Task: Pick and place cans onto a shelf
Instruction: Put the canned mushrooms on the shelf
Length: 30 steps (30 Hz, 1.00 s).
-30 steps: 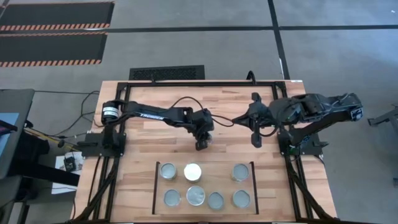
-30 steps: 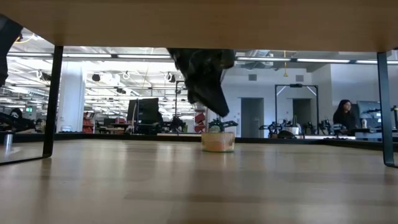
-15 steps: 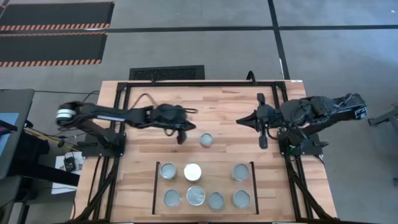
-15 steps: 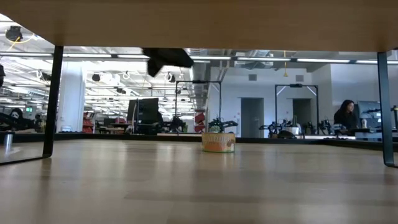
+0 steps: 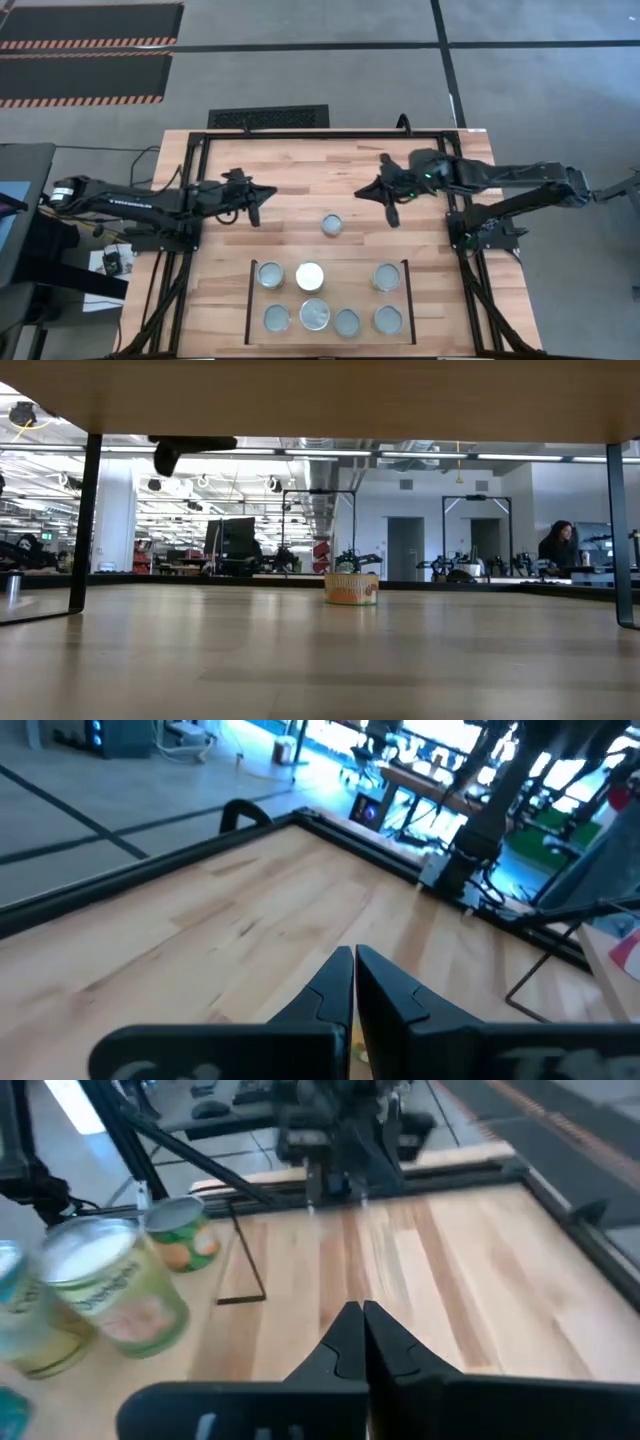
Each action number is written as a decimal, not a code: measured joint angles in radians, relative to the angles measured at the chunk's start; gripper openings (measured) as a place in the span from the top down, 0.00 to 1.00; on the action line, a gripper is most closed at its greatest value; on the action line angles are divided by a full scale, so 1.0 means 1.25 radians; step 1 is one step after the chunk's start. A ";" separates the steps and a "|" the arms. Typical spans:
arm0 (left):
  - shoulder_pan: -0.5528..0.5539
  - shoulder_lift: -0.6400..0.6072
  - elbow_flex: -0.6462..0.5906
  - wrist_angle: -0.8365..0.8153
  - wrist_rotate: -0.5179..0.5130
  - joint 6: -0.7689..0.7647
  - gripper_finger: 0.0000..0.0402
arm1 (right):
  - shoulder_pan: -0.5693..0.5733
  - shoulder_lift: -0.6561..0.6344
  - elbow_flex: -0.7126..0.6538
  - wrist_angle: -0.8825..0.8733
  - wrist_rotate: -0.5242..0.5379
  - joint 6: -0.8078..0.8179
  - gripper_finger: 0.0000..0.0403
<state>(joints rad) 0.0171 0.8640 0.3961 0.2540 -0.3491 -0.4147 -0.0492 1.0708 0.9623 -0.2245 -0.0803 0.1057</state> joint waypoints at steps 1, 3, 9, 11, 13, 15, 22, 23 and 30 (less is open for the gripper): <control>-0.001 -0.020 -0.011 0.000 -0.001 -0.001 1.00 | -0.023 0.014 -0.009 0.019 -0.024 0.002 1.00; -0.003 -0.053 -0.032 -0.004 -0.005 -0.011 1.00 | -0.057 0.047 -0.022 0.028 -0.057 0.004 0.99; -0.003 -0.093 -0.062 -0.031 -0.030 -0.052 1.00 | -0.069 0.186 -0.027 0.032 -0.063 -0.020 0.94; -0.004 -0.092 -0.067 -0.029 -0.033 -0.063 1.00 | -0.056 0.233 -0.027 0.045 -0.065 -0.020 0.91; -0.004 -0.088 -0.068 -0.029 -0.033 -0.070 1.00 | -0.040 0.272 -0.027 0.049 -0.064 -0.021 0.87; -0.004 -0.087 -0.068 -0.030 -0.033 -0.073 1.00 | -0.026 0.303 -0.026 0.047 -0.062 -0.026 0.82; -0.004 -0.087 -0.068 -0.031 -0.033 -0.075 1.00 | 0.009 0.420 -0.019 0.054 -0.005 -0.089 0.61; -0.004 -0.087 -0.068 -0.031 -0.033 -0.077 1.00 | 0.011 0.438 -0.012 0.055 0.001 -0.103 0.58; -0.004 -0.087 -0.069 -0.054 -0.034 -0.081 1.00 | 0.035 0.548 0.042 0.046 0.005 -0.162 0.51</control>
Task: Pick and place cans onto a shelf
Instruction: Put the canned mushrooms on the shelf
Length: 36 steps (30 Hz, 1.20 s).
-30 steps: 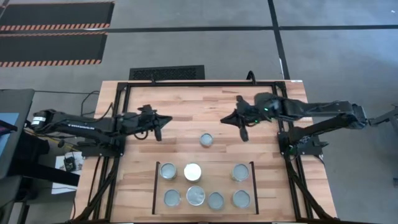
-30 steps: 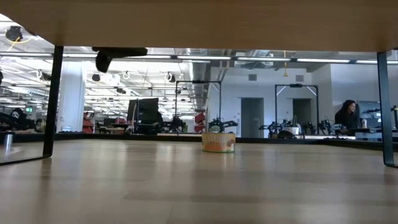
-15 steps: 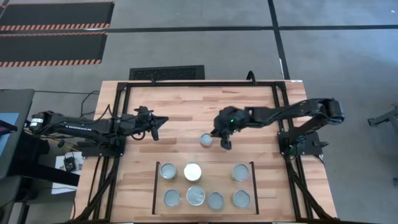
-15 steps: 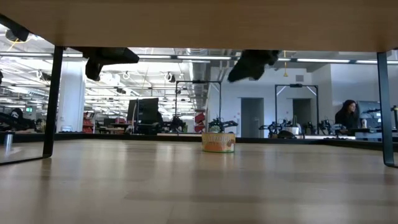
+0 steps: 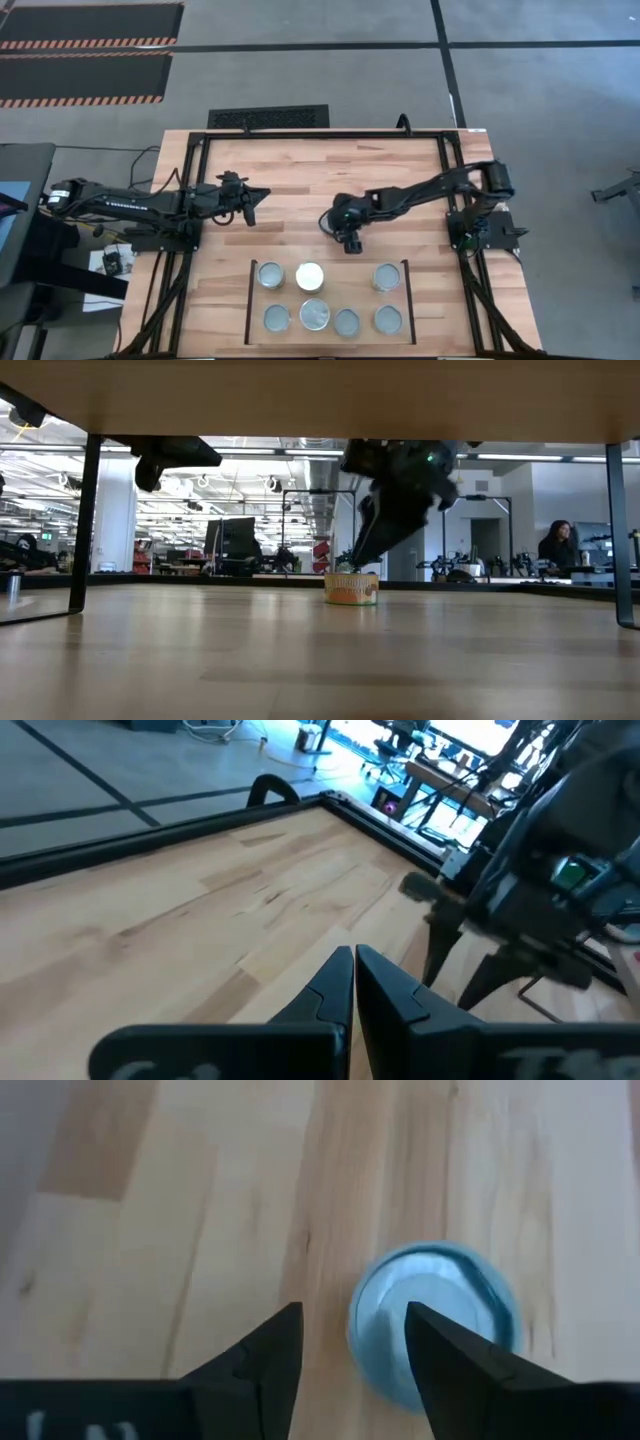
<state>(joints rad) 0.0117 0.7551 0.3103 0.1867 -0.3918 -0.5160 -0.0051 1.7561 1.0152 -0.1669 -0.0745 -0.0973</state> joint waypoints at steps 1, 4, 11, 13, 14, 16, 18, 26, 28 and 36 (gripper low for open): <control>0.000 0.000 0.000 0.001 0.000 -0.004 1.00 | 0.000 0.015 0.010 -0.006 0.002 -0.006 0.51; 0.000 0.000 0.000 -0.003 -0.001 -0.017 1.00 | -0.001 0.049 0.030 -0.023 0.020 -0.007 0.55; 0.000 0.000 0.000 -0.016 -0.007 -0.022 1.00 | -0.006 0.090 0.064 -0.062 0.023 -0.008 0.76; 0.000 0.000 0.000 -0.017 -0.014 -0.022 1.00 | -0.011 0.090 0.064 -0.072 0.019 -0.004 0.85; 0.000 0.000 0.000 -0.020 -0.019 -0.021 1.00 | -0.014 0.087 0.064 -0.078 0.020 0.003 0.90; 0.000 0.000 0.000 -0.020 -0.025 -0.021 1.00 | -0.024 0.066 0.062 -0.113 0.019 0.013 0.96; 0.000 0.000 0.000 -0.028 -0.029 -0.021 1.00 | -0.032 0.044 0.060 -0.144 0.021 0.017 0.97; 0.000 0.000 0.000 -0.057 -0.032 -0.018 1.00 | -0.018 -0.129 0.060 -0.252 0.015 0.035 0.98; 0.000 0.000 0.000 -0.057 -0.031 -0.016 1.00 | 0.002 -0.180 0.072 -0.275 0.015 0.036 0.98; 0.000 0.000 0.000 -0.058 -0.031 -0.015 1.00 | 0.141 -0.224 0.281 -0.480 0.016 0.011 0.98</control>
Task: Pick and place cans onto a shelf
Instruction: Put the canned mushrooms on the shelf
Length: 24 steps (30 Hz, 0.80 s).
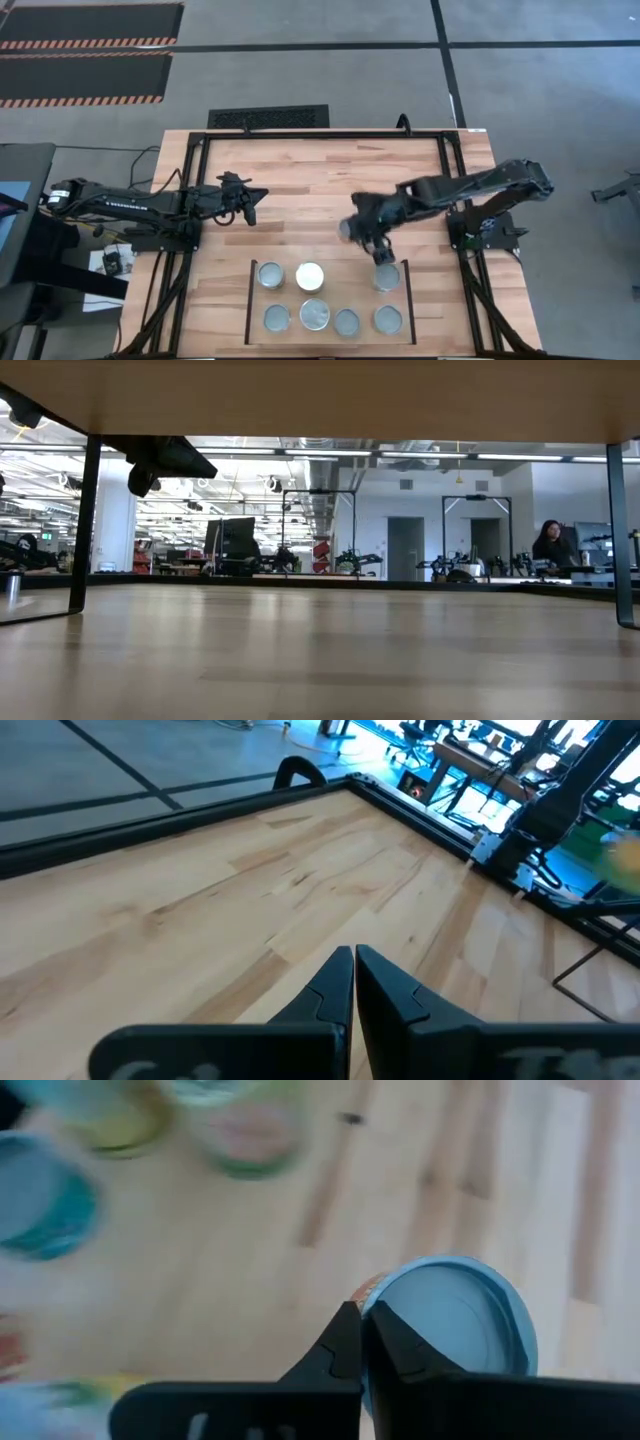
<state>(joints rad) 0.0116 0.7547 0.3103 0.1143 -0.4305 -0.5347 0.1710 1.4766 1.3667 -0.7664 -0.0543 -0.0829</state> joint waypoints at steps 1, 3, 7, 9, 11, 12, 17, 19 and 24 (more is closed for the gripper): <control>0.000 0.000 0.000 -0.001 0.000 0.002 1.00 | 0.020 0.011 0.032 -0.024 0.000 0.000 0.98; 0.000 0.000 0.000 -0.003 0.000 0.005 1.00 | 0.061 0.040 0.093 -0.080 -0.001 0.003 0.97; 0.000 0.000 0.000 -0.006 0.003 0.005 1.00 | 0.131 0.114 0.192 -0.163 -0.008 0.026 0.97; 0.000 0.000 0.000 -0.010 0.005 0.006 1.00 | 0.155 0.149 0.227 -0.173 -0.021 0.053 0.97; 0.000 0.000 0.000 -0.010 0.005 0.005 1.00 | 0.173 0.180 0.252 -0.187 -0.024 0.087 0.97; 0.000 0.000 0.000 -0.012 0.005 0.007 1.00 | 0.181 0.196 0.263 -0.186 -0.024 0.102 0.97; 0.000 0.000 0.000 -0.019 0.005 0.027 1.00 | 0.205 0.252 0.299 -0.189 -0.022 0.187 0.97; 0.000 0.000 0.000 -0.016 0.005 0.029 1.00 | 0.212 0.268 0.307 -0.189 -0.021 0.218 0.97; 0.000 0.000 0.000 -0.016 0.005 0.056 1.00 | 0.226 0.299 0.321 -0.184 -0.015 0.280 0.97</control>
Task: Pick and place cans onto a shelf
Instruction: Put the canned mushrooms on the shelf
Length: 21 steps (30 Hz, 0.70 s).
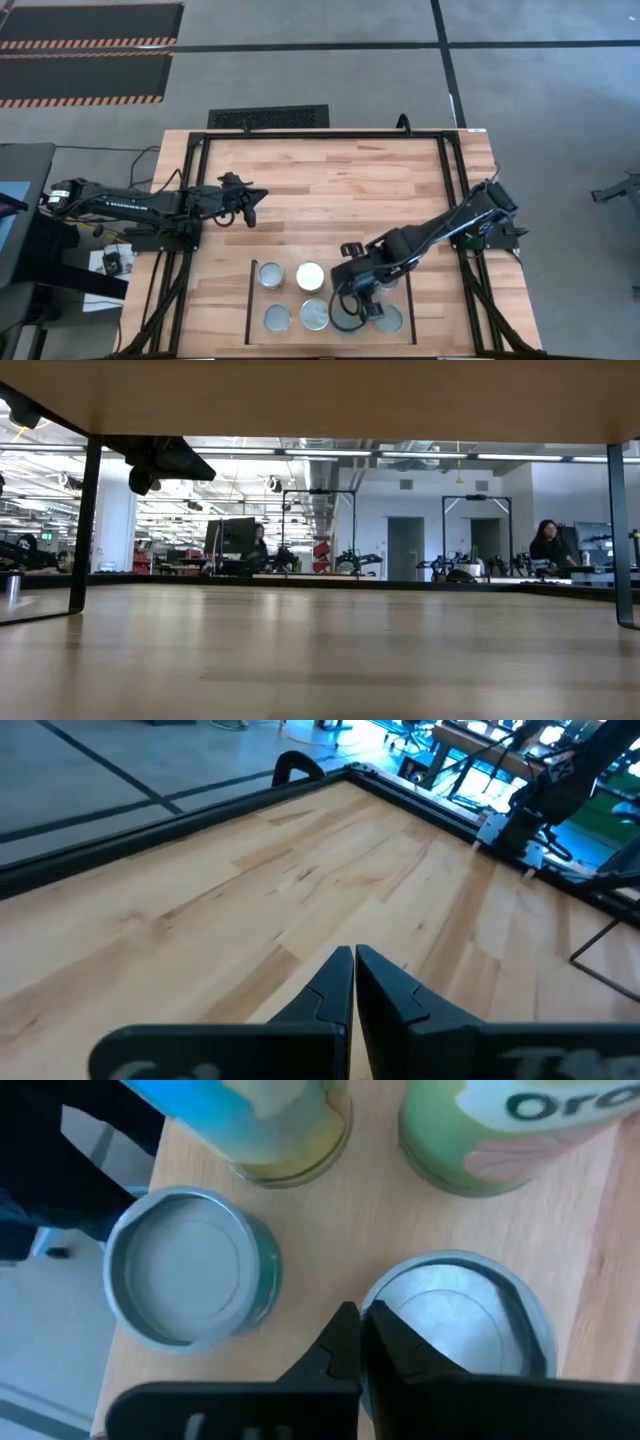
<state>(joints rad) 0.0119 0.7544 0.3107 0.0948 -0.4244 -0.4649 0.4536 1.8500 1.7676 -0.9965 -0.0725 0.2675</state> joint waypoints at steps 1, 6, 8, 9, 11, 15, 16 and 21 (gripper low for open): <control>0.000 0.000 0.000 0.000 0.000 0.007 1.00 | 0.002 0.003 0.001 0.003 0.001 0.013 0.97; 0.000 0.000 0.000 0.000 0.000 0.019 1.00 | 0.009 0.004 0.000 0.007 -0.001 0.052 0.93; 0.000 0.000 0.000 0.000 0.000 0.020 1.00 | 0.008 0.004 0.000 0.011 -0.003 0.070 0.90; 0.000 0.000 0.000 0.000 0.000 0.022 1.00 | 0.008 0.004 0.000 0.011 -0.005 0.078 0.88; 0.000 0.000 0.000 0.000 0.000 0.028 1.00 | 0.008 0.003 -0.001 0.011 -0.007 0.082 0.84; 0.000 0.000 0.000 0.001 0.018 0.033 1.00 | 0.009 0.003 -0.001 0.013 -0.009 0.103 0.77; 0.000 0.000 0.000 0.000 0.036 0.043 1.00 | 0.009 0.003 -0.001 0.015 -0.009 0.107 0.75; 0.000 0.000 0.000 0.001 0.131 0.089 1.00 | 0.008 -0.018 -0.002 0.053 -0.009 0.103 0.71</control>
<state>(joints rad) 0.0116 0.7544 0.3107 0.0956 -0.2604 -0.3541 0.4641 1.8274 1.7657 -0.9300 -0.0837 0.3958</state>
